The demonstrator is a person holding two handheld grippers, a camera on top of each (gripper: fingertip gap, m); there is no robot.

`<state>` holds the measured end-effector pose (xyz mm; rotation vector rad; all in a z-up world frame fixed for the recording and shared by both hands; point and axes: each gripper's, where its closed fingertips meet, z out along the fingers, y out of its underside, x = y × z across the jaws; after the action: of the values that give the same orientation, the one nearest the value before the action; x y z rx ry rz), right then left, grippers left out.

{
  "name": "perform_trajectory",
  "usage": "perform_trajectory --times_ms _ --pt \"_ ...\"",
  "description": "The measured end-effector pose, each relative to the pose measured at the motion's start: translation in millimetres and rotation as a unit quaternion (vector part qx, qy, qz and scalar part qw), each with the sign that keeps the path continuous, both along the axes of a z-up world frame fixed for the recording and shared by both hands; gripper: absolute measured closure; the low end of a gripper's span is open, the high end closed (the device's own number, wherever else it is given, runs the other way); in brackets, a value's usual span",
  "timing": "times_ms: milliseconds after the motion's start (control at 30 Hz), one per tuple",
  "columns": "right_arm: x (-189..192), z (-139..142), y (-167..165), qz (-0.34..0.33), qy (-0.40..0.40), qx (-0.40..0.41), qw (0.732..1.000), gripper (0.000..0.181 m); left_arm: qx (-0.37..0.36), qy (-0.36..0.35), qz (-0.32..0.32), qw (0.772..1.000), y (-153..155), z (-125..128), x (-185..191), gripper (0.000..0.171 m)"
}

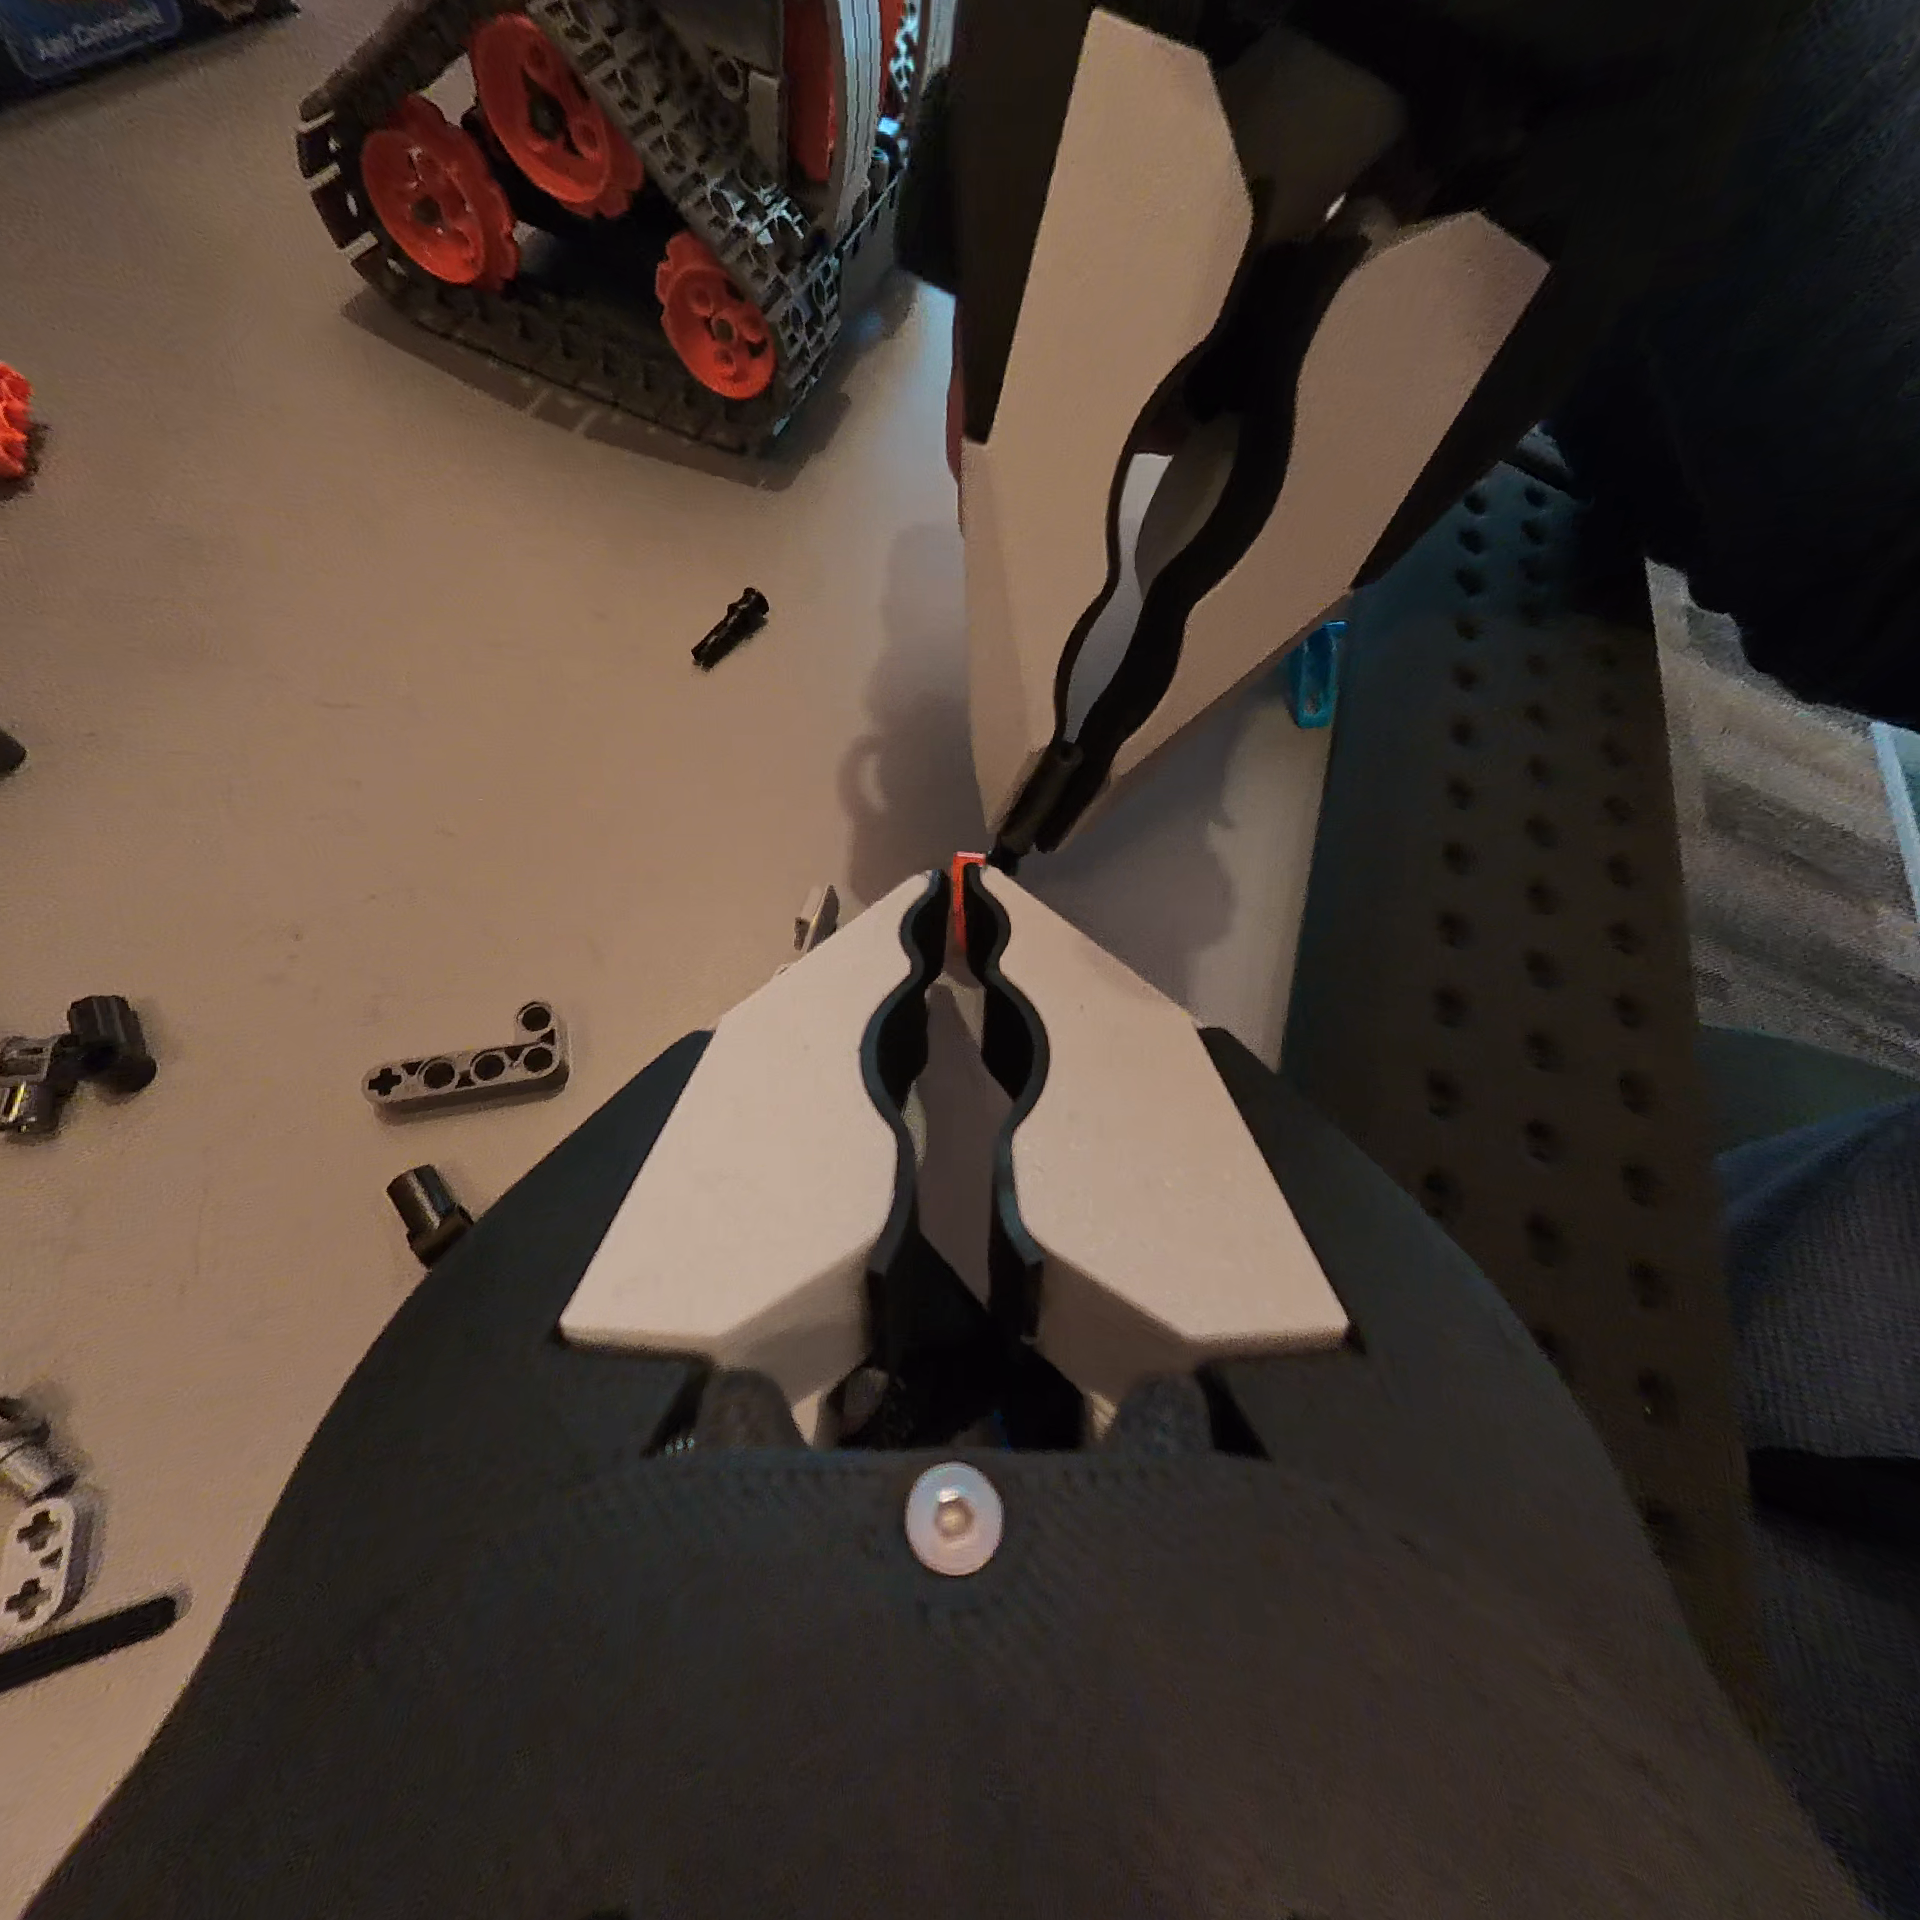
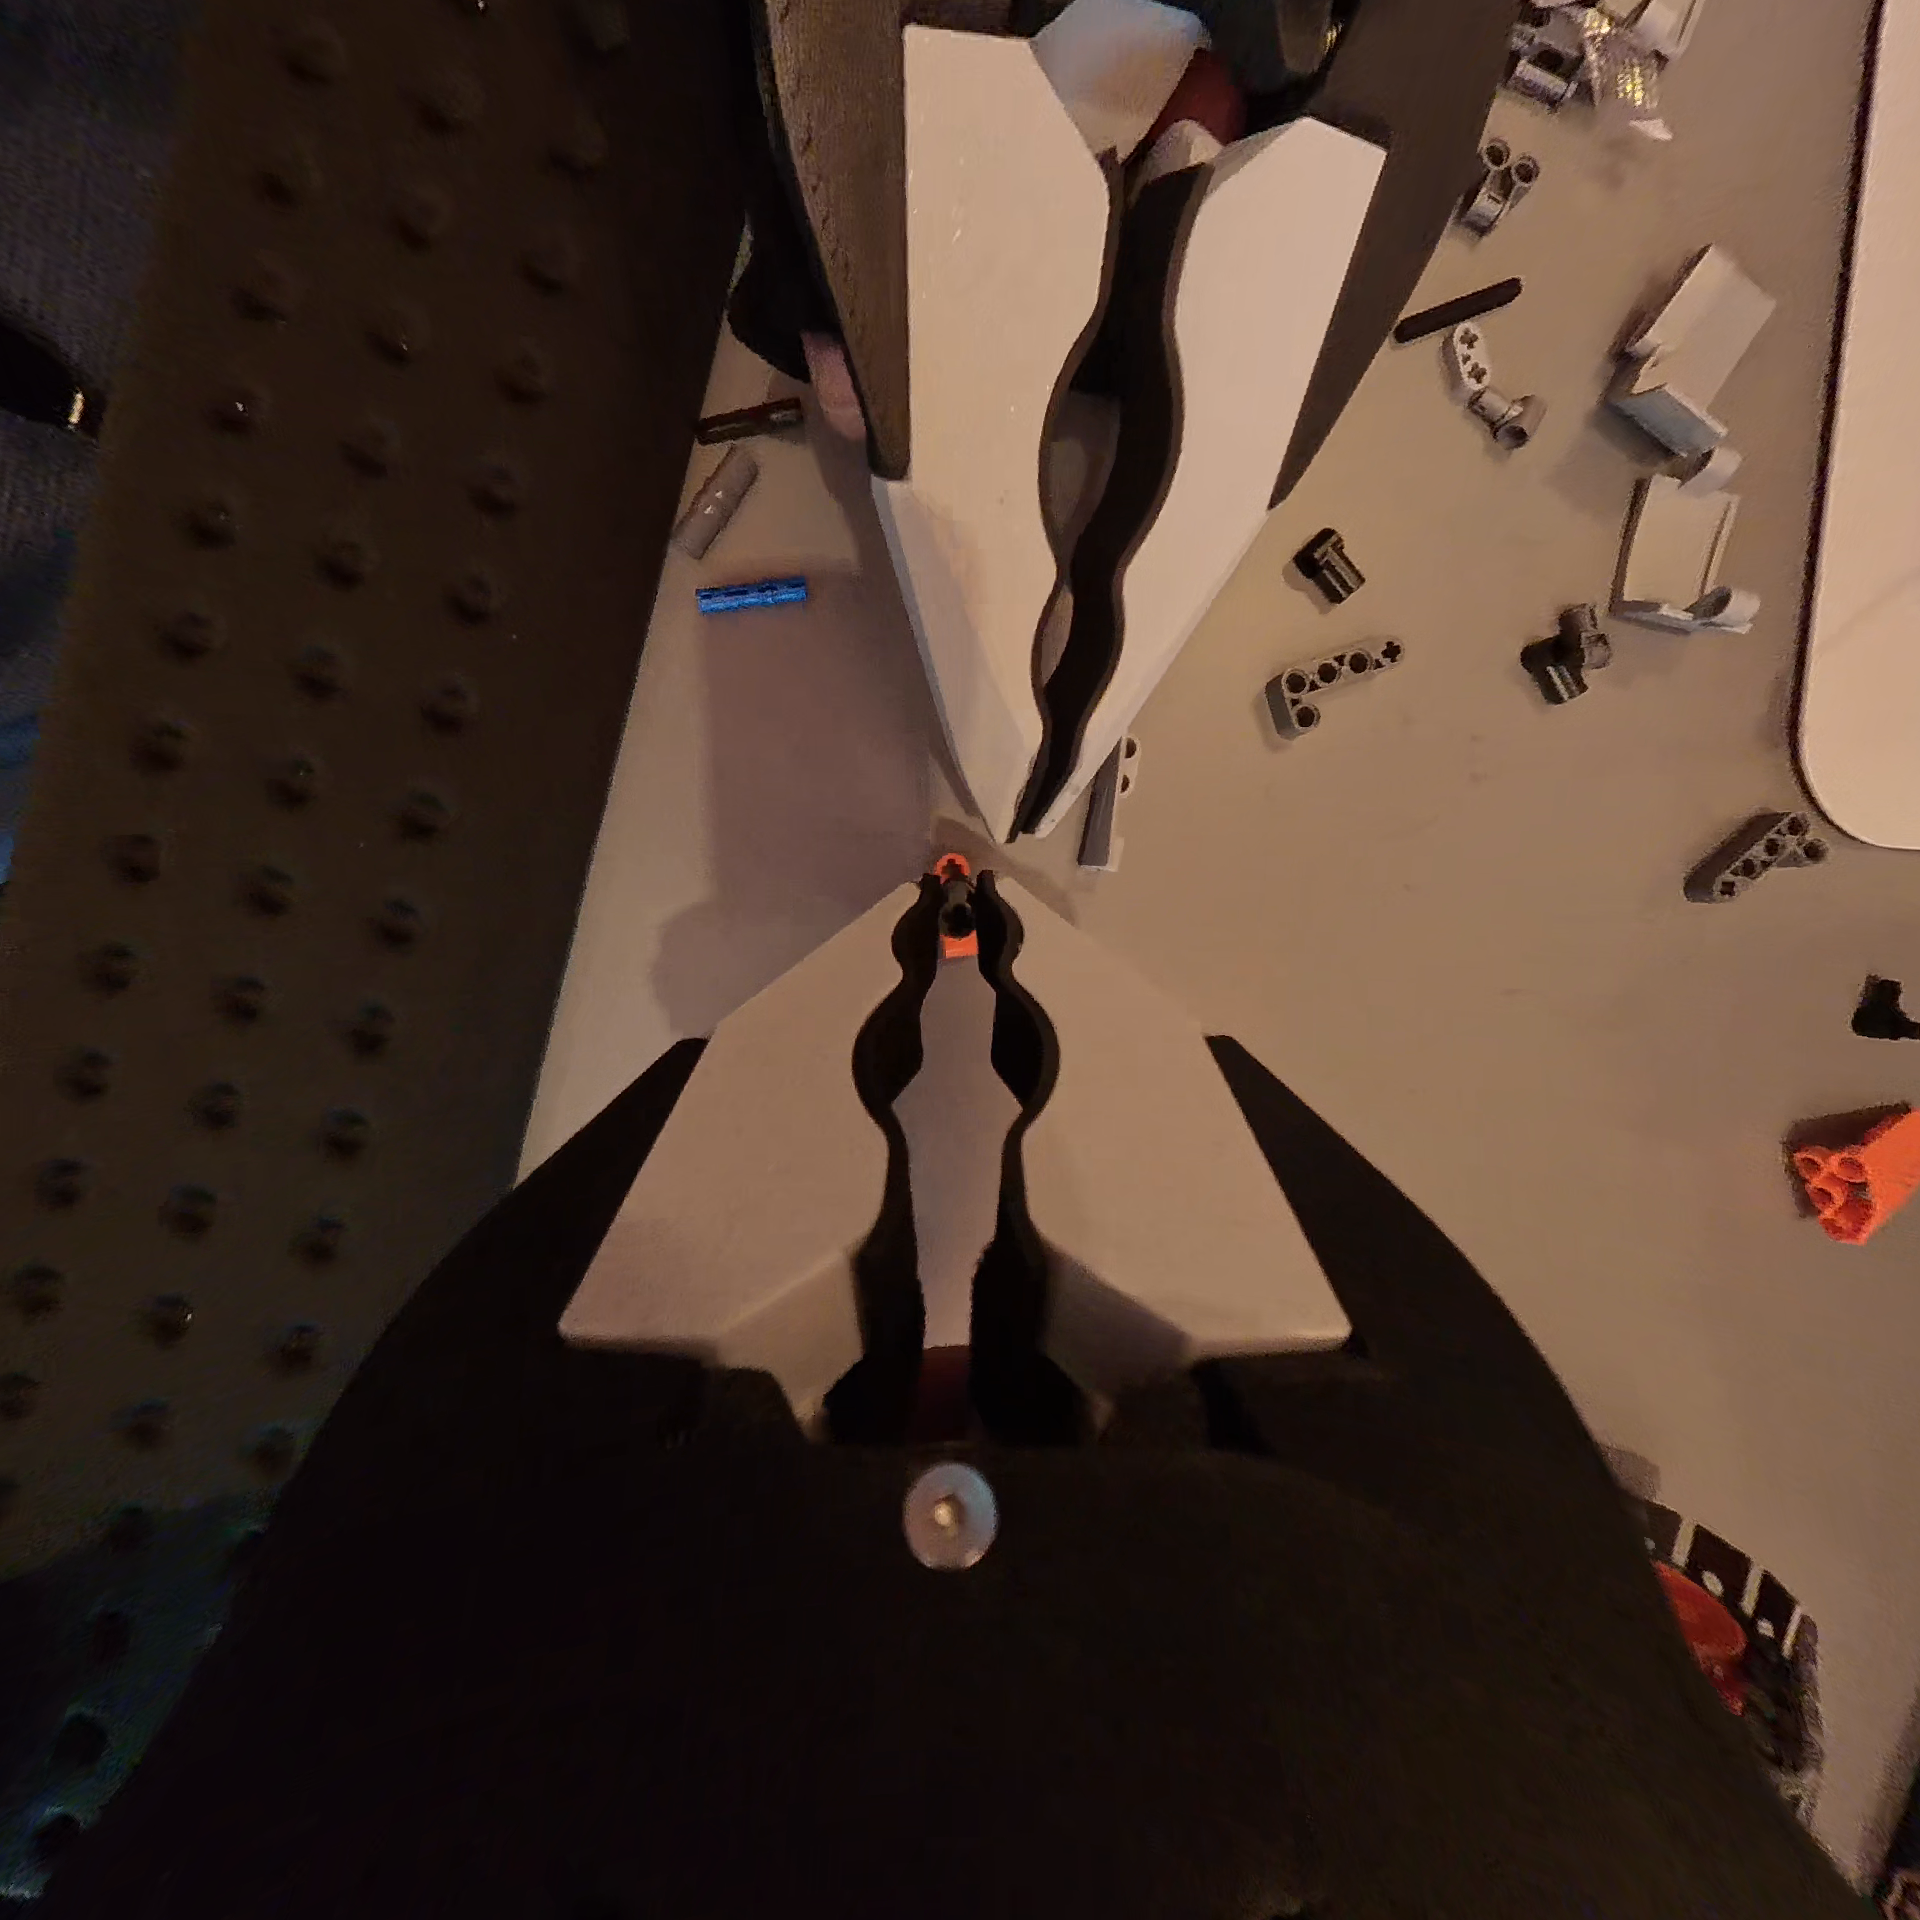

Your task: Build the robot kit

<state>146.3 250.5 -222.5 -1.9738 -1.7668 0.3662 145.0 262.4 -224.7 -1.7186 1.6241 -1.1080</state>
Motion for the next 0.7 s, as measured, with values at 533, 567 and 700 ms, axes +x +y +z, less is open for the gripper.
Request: perform_trajectory --times_ms 533,567,700 --pt "-3 -3 -2 0.004 -0.005 -0.011 1.0 0.177 0.024 0.025 -0.015 0.999 -6 -11 4 0.171" --pt "-3 -3 -2 0.004 -0.009 -0.012 1.0 0.177 0.025 0.026 -0.016 0.999 -7 -11 4 0.171" --pt "-3 -3 -2 0.01 -0.033 -0.018 0.999 0.178 0.035 0.035 -0.017 0.999 -7 -15 4 0.171"
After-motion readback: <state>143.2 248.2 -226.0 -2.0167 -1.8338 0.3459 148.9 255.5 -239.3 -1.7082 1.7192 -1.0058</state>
